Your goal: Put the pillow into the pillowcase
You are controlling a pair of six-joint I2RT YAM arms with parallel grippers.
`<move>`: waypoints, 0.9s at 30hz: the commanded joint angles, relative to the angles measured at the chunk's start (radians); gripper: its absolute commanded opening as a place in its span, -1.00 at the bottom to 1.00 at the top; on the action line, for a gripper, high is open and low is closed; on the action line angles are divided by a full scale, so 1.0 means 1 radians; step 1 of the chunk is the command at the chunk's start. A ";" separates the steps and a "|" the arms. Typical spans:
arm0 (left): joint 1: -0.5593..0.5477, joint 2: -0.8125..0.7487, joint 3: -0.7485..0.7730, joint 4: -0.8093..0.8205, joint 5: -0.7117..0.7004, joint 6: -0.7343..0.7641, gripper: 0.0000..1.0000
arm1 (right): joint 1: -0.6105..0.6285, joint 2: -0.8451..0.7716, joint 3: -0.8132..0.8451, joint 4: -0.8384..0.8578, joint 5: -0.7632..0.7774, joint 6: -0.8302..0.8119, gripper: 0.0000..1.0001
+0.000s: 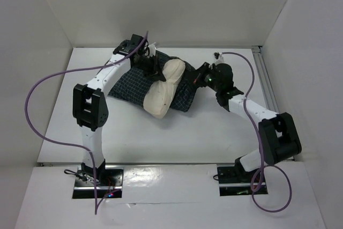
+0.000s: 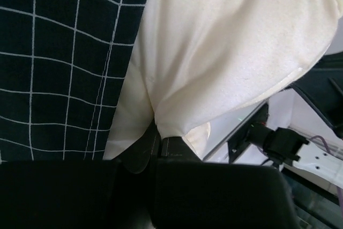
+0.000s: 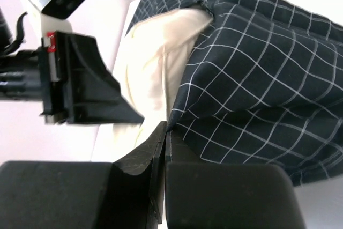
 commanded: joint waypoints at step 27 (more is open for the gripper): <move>-0.133 0.193 0.006 -0.083 -0.305 0.019 -1.00 | -0.043 -0.301 -0.021 -0.057 -0.167 -0.093 -1.00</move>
